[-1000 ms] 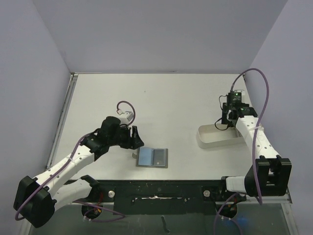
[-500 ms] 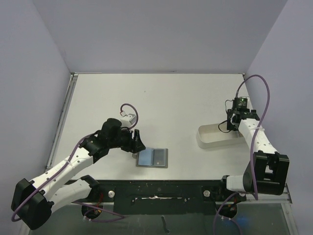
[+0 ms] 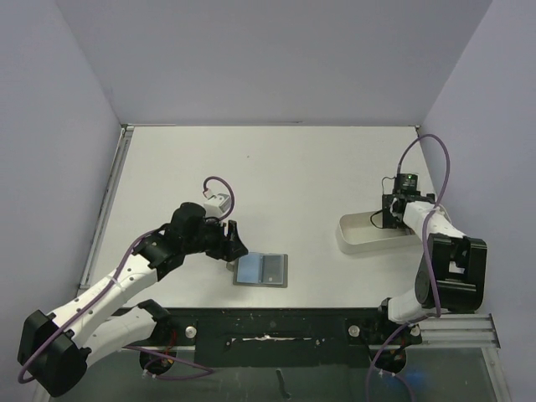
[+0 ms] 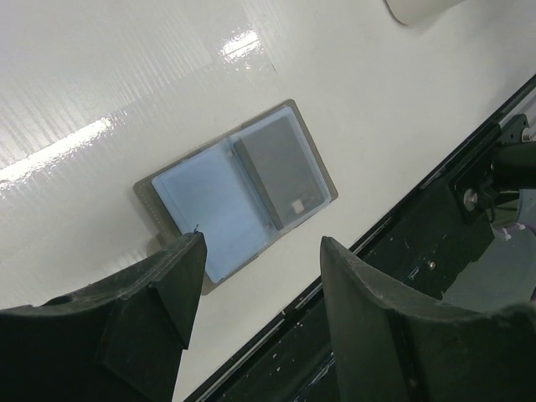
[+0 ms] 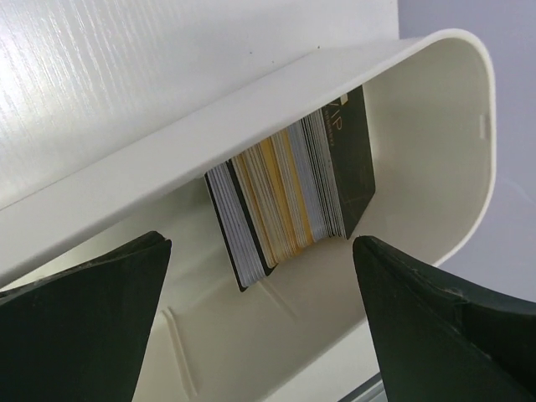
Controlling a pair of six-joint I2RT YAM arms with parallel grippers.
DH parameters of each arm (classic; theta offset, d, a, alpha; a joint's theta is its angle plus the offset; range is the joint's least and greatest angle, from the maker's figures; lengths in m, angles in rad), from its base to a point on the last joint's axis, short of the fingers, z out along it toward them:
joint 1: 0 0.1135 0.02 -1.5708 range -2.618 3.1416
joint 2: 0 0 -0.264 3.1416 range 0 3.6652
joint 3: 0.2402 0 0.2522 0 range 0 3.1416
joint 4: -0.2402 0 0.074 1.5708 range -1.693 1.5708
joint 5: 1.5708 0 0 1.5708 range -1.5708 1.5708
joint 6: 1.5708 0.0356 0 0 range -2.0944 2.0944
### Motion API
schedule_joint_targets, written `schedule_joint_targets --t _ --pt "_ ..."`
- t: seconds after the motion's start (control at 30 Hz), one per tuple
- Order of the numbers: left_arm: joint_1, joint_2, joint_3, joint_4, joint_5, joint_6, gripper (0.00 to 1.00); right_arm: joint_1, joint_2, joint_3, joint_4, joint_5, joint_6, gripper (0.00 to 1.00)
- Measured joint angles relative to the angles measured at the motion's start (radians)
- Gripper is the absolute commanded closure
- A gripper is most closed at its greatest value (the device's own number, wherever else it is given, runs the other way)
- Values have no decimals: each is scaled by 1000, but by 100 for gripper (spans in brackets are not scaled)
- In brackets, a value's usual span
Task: Put the credit cards into the card holder
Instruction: Pick up the credit card from the storage box.
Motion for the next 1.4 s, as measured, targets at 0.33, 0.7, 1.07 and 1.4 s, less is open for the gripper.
schedule_joint_targets --t 0.33,0.7,1.07,1.4 --pt "3 -7 0 -3 -5 0 45 1 84 -6 51 122 0 11" --pt "5 -18 0 -4 -20 0 45 -6 70 -3 53 211 -27 32" --pt "5 -24 0 -10 -23 0 45 -63 51 11 61 219 -34 49" --pt "5 -24 0 -10 -24 0 45 -85 52 32 61 200 -46 73"
